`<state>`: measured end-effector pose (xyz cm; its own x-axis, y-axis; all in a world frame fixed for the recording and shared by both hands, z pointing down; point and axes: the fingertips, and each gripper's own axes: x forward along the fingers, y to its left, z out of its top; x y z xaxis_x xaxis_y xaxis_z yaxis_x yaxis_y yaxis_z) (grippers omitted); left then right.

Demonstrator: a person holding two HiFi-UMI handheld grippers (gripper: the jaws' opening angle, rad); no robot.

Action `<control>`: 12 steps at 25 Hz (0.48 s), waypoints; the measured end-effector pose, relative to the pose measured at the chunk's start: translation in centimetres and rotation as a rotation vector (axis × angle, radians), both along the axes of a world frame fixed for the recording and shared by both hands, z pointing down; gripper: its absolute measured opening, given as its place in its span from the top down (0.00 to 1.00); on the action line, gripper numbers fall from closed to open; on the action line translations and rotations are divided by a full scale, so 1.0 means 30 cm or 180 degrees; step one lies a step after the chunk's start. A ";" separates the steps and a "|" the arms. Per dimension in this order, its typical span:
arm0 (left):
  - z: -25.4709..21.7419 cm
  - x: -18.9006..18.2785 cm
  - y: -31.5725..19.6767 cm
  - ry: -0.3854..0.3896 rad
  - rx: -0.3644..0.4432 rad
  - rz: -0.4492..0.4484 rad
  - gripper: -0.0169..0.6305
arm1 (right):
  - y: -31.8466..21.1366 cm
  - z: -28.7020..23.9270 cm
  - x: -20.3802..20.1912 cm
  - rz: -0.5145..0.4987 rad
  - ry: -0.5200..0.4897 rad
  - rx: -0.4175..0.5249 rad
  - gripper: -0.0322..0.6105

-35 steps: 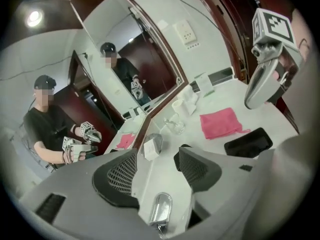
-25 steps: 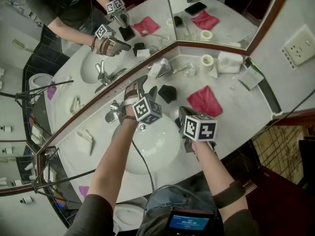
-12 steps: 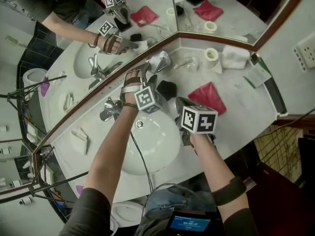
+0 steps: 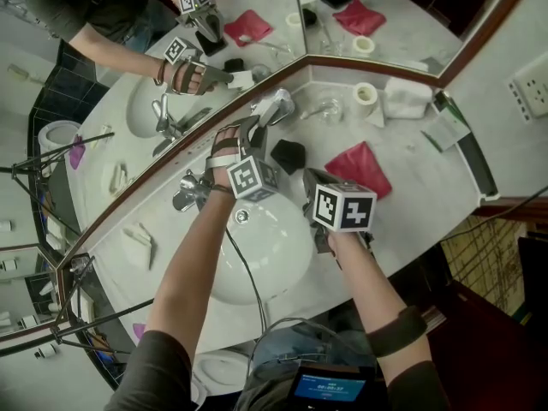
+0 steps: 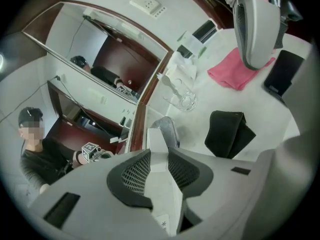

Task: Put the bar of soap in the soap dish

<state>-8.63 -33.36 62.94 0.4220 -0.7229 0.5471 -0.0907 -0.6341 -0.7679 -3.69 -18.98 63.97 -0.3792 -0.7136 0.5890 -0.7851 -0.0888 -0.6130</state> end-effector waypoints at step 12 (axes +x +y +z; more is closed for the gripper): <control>-0.156 -0.044 0.035 0.0501 -0.0123 -0.0386 0.82 | 0.065 -0.072 0.020 -0.0068 0.0075 0.0053 0.92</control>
<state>-9.95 -32.32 58.25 0.4156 -0.7534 0.5096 -0.2850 -0.6400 -0.7136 -3.10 -17.02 61.82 -0.3807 -0.7153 0.5860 -0.8009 -0.0617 -0.5956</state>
